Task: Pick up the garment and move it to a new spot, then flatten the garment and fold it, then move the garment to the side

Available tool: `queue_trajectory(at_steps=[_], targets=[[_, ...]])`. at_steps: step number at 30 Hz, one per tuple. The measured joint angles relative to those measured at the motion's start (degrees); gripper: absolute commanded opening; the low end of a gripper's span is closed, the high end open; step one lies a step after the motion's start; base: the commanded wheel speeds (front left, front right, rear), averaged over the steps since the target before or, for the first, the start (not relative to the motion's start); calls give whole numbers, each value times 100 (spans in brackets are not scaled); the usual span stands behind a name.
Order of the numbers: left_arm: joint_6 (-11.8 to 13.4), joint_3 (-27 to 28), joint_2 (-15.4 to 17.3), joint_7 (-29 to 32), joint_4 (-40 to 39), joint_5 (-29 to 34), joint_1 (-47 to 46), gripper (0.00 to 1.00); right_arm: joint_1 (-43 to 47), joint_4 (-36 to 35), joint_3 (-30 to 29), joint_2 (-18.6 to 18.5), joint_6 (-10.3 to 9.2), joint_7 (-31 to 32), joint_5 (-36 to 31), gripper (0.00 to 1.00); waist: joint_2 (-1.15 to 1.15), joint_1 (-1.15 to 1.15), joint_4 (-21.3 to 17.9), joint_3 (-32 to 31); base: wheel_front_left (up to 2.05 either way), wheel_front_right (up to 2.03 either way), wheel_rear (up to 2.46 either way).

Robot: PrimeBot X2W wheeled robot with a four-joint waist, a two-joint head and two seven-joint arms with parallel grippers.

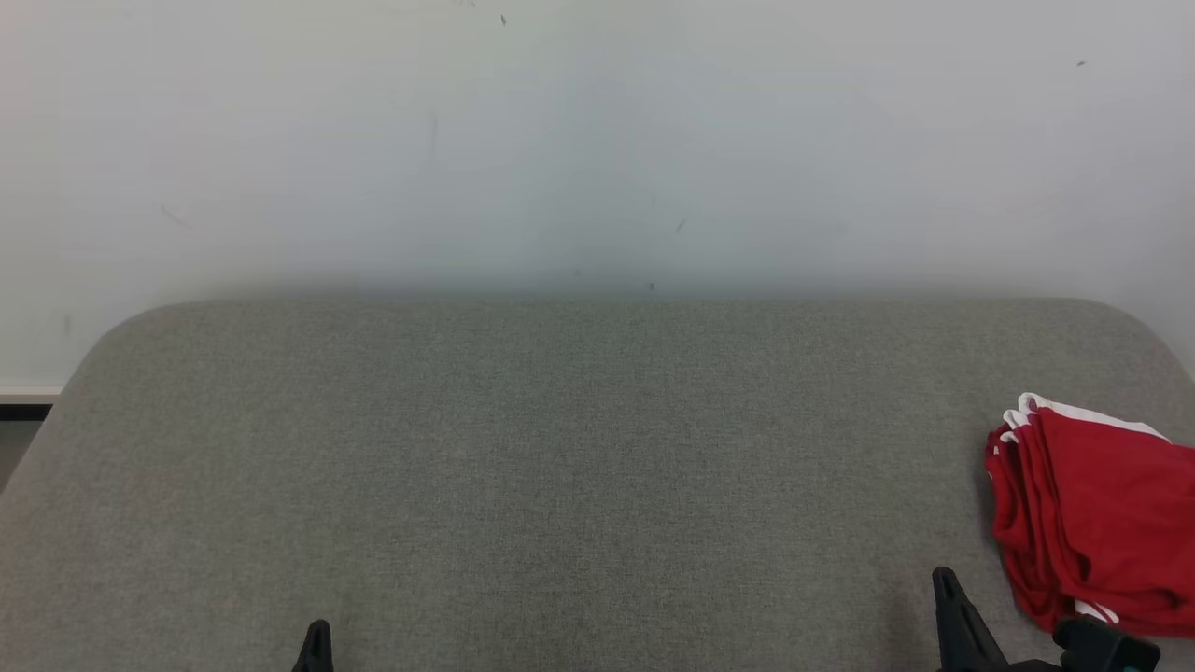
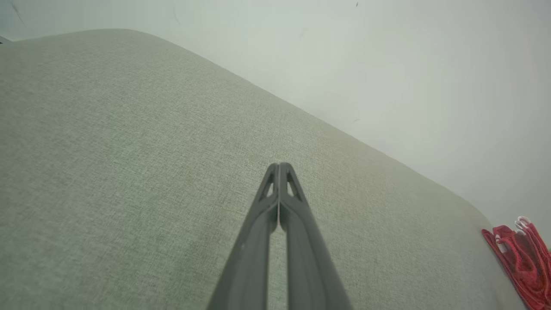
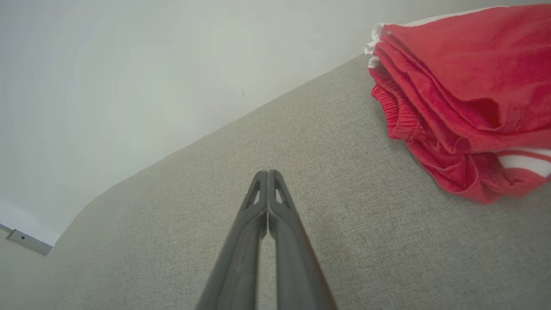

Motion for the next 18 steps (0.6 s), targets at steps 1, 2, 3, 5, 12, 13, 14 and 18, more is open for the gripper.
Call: queue_trajectory(at_steps=[1,2,3,5,12,13,14,18], targets=[[0,1,0,16,0,-88,-16,0,-3,-12,-11,0,0,23,84,0,0,0,-1,5,0,0,0],[0,3,-2,36,1,-197,-46,0,-5,-24,-24,0,0,46,180,0,0,0,-2,10,0,0,0],[0,5,-3,62,-2,-279,-79,0,-7,-34,-36,0,0,53,276,0,0,0,-3,15,0,0,0],[0,9,-5,101,-1,-425,-99,0,-13,-55,-62,0,0,98,445,0,0,0,-6,24,0,0,0],[0,23,-15,223,-3,-1014,-221,0,-107,-93,-158,0,-1,229,1051,0,0,0,-14,58,0,0,0],[0,26,-16,264,-1,-1077,-221,0,-120,-100,-169,0,-1,248,1123,0,0,0,-15,63,0,0,0],[0,27,-18,272,-1,-1154,-223,0,-121,-105,-178,0,-1,255,1199,0,0,0,-16,68,0,0,0],[0,35,-20,331,1,-1394,-282,0,-121,-114,-218,0,-1,308,1444,0,0,0,-20,82,0,0,0]])
